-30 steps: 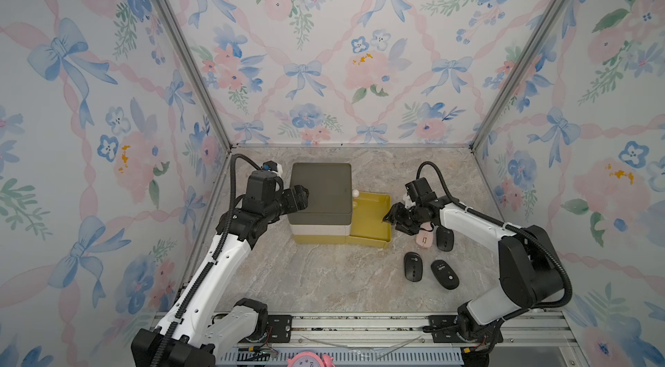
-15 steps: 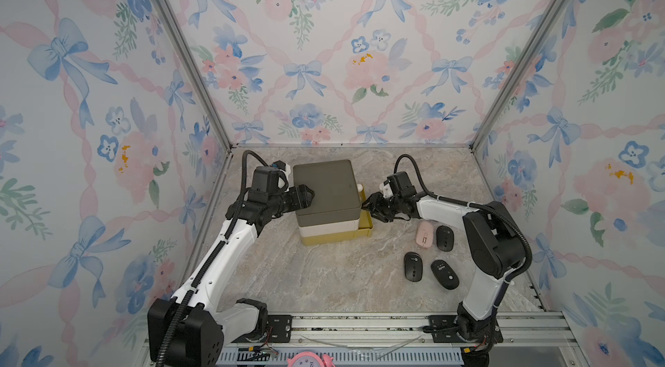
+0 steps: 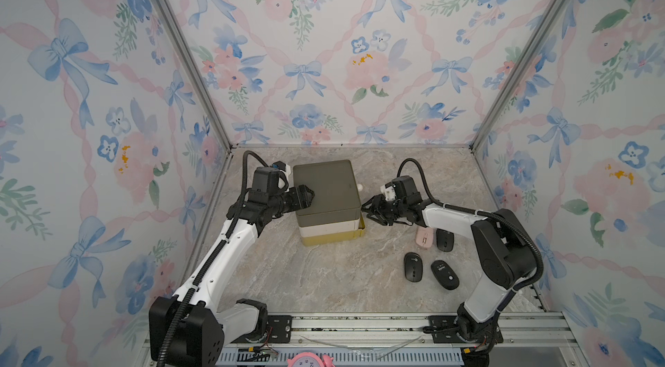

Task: Take the mice out of the drawer
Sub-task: Close the drawer of the storage box.

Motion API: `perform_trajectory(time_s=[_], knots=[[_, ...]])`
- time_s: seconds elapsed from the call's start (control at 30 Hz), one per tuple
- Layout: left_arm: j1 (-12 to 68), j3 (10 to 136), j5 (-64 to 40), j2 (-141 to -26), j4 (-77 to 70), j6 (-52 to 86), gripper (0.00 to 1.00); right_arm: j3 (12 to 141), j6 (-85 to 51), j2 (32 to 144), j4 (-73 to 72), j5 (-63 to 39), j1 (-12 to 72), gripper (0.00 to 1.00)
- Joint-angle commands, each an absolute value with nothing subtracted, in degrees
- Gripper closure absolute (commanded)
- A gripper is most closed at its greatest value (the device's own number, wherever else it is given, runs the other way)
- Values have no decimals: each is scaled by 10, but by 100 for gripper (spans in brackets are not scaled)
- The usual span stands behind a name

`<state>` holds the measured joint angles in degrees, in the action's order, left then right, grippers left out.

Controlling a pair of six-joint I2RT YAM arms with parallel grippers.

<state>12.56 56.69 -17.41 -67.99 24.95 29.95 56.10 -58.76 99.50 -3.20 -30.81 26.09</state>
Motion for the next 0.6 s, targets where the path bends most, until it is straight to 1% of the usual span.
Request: perform_trajectory(time_s=[0.0,0.13,0.17,0.27,0.43,0.57], knots=[[132,555,-201,-683,234,293,22,556,-575,978,28,-282,241,54],[133,555,-205,-687,234,295,23,575,-555,1012,69,-253,246,61],[133,556,-206,-688,235,296,23,584,-552,1023,78,-247,249,65],[133,556,-206,-690,234,296,23,608,-552,1049,72,-248,268,71],[134,558,-207,-694,234,297,23,641,-553,1075,67,-256,306,76],[134,556,-204,-694,228,301,23,629,-556,1066,60,-273,304,79]])
